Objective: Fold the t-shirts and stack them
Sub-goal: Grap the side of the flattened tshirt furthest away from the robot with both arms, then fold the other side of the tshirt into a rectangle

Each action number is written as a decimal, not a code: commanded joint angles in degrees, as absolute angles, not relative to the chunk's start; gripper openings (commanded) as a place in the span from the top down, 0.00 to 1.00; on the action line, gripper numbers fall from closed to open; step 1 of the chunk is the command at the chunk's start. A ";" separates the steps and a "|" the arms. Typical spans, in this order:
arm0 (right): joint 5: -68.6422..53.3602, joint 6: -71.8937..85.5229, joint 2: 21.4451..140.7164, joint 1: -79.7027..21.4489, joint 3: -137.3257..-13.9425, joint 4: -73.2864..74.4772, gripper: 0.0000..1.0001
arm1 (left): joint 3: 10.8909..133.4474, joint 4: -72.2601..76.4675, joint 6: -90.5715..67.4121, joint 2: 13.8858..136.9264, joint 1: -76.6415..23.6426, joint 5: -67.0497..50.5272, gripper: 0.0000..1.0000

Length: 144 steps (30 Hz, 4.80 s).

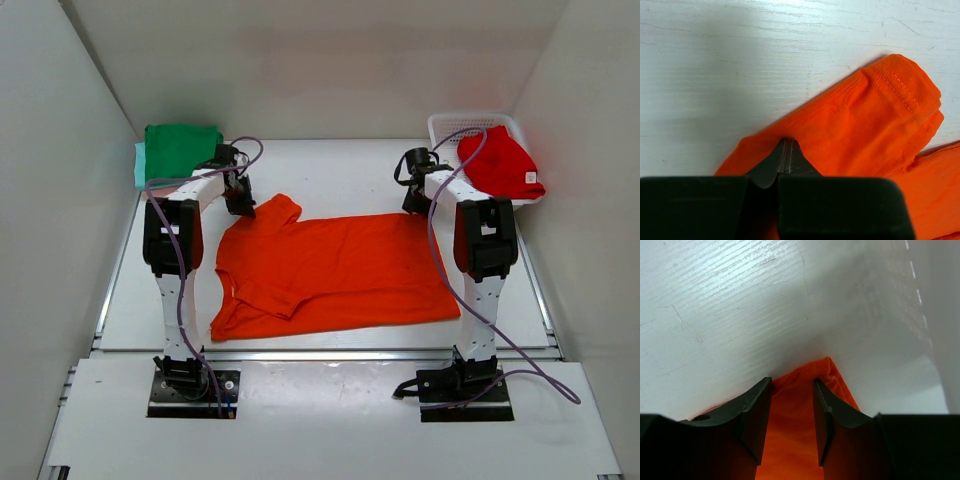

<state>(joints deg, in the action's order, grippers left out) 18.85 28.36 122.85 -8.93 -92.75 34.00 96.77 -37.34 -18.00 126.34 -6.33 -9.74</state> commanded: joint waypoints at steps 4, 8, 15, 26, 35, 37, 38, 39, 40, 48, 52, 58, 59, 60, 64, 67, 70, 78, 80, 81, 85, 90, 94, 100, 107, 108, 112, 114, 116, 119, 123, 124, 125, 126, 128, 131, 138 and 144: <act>16.53 28.39 125.41 -8.87 -94.56 36.03 0.61 | 97.38 -36.12 -18.46 123.05 -4.84 -11.43 1.00; 15.91 27.60 127.79 -8.52 -97.47 38.05 0.87 | 97.38 -35.69 -18.46 122.17 -4.40 -12.48 1.00; 16.88 25.32 127.88 -9.14 -101.42 37.62 1.00 | 96.86 -34.72 -19.60 120.33 -3.60 -15.90 1.00; 16.87 23.91 124.28 -9.32 -100.55 37.09 1.00 | 91.41 -34.72 -17.31 115.40 -2.99 -14.25 0.99; 16.08 24.61 121.64 -10.19 -96.24 35.51 1.00 | 94.22 -36.92 -15.38 121.98 -4.39 -4.83 0.45; 15.91 25.05 120.94 -10.19 -95.80 35.42 1.00 | 94.66 -37.18 -15.29 122.78 -5.01 -5.27 0.43; 16.00 24.87 120.76 -10.02 -95.45 35.51 1.00 | 94.22 -37.35 -15.21 123.31 -5.36 -5.71 0.43; 16.08 25.05 120.85 -10.45 -95.45 35.33 1.00 | 94.22 -37.79 -14.77 123.75 -5.54 -5.19 0.43; 15.82 25.40 120.50 -9.85 -95.19 35.25 1.00 | 93.96 -38.31 -14.24 123.84 -6.15 -4.75 0.43; 15.47 25.22 119.27 -9.06 -93.52 34.37 1.00 | 89.21 -38.59 -10.99 123.31 -8.44 -3.78 1.00; 14.94 24.97 118.57 -9.49 -92.64 33.40 1.00 | 90.08 -37.88 -10.99 122.00 -8.17 -5.54 1.00; 12.66 24.35 115.67 -9.23 -90.88 31.12 1.00 | 89.92 -37.71 -10.90 114.80 -8.52 -4.48 1.00; 12.22 24.17 114.79 -9.40 -90.01 29.72 0.99 | 88.87 -37.01 -10.81 112.96 -8.26 -5.00 1.00; 11.69 23.82 113.48 -9.40 -88.87 29.36 1.00 | 87.38 -36.57 -10.90 112.16 -7.83 -6.14 1.00; 8.97 24.08 110.31 -7.91 -84.82 25.06 1.00 | 82.36 -33.67 -10.46 106.80 -6.33 -9.04 1.00; 7.48 24.08 107.76 -6.68 -80.43 23.47 1.00 | 78.49 -31.82 -9.93 103.55 -5.19 -11.86 1.00; 6.07 24.70 104.42 -5.45 -76.39 22.07 1.00 | 74.80 -31.11 -9.14 99.86 -4.83 -13.45 1.00; 2.20 25.49 96.34 -3.43 -67.42 19.52 1.00 | 62.42 -31.11 -10.10 89.05 -7.03 -14.15 1.00; 1.50 25.75 95.10 -3.60 -65.40 19.34 1.00 | 59.51 -31.46 -10.72 86.59 -7.47 -13.89 1.00; 1.32 25.66 94.23 -3.17 -64.96 19.34 1.00 | 58.02 -31.46 -10.81 85.01 -8.69 -13.71 1.00; 1.05 26.01 91.50 -2.99 -61.89 19.51 1.00 | 52.40 -31.90 -12.04 80.25 -10.46 -12.04 1.00; 0.61 26.98 87.28 -2.55 -56.87 18.46 1.00 | 48.78 -32.26 -12.31 75.42 -11.34 -11.43 1.00; 0.44 26.72 84.47 -1.32 -53.88 18.98 1.00 | 46.85 -32.78 -12.48 73.22 -11.51 -10.37 1.00; 0.44 26.37 81.65 -0.88 -50.63 18.81 1.00 | 45.53 -34.53 -12.74 71.19 -12.21 -8.27 1.00; 0.61 26.46 79.72 -0.62 -47.03 18.72 1.00 | 43.33 -36.82 -13.80 68.21 -13.62 -7.47 1.00; 0.44 26.46 79.63 -0.53 -46.50 18.63 1.00 | 43.07 -37.00 -14.41 67.42 -13.97 -7.47 1.00; -1.32 26.19 78.75 -0.44 -44.39 18.81 1.00 | 41.23 -37.61 -15.03 65.74 -14.68 -7.21 1.00; -1.31 25.93 78.93 -0.44 -43.60 18.63 1.00 | 40.70 -37.36 -15.29 64.78 -14.68 -7.04 1.00; -1.67 26.54 78.66 -0.26 -42.63 18.37 1.00 | 40.25 -37.70 -15.03 64.07 -14.76 -7.03 1.00; -1.67 26.10 78.49 -0.18 -41.58 18.20 1.00 | 39.99 -37.62 -15.81 63.55 -14.42 -7.03 1.00; -1.85 26.36 78.31 -0.26 -40.52 17.84 1.00 | 39.11 -37.97 -16.00 62.49 -14.76 -7.21 1.00; -1.76 26.11 78.31 -0.09 -40.34 18.36 1.00 | 39.02 -38.06 -16.17 62.23 -14.77 -6.60 1.00; -1.41 26.02 78.92 -0.09 -40.43 17.93 1.00 | 39.11 -38.49 -16.26 61.97 -14.94 -6.42 1.00; -1.75 26.02 78.58 -0.26 -40.52 17.76 1.00 | 39.11 -38.50 -16.09 61.79 -14.77 -6.16 1.00; -1.67 25.58 78.66 1.22 -40.52 17.67 1.00 | 39.46 -39.11 -15.99 61.70 -14.77 -5.36 1.00; -1.93 25.49 78.14 2.02 -40.61 17.49 1.00 | 39.55 -39.28 -16.52 61.70 -14.94 -5.71 1.00; -1.93 24.43 78.66 3.08 -42.63 17.93 1.00 | 41.13 -39.11 -16.17 61.87 -14.94 -5.02 1.00; -2.37 24.78 78.40 1.94 -41.75 18.37 1.00 | 39.55 -39.38 -16.69 61.43 -14.77 -4.66 1.00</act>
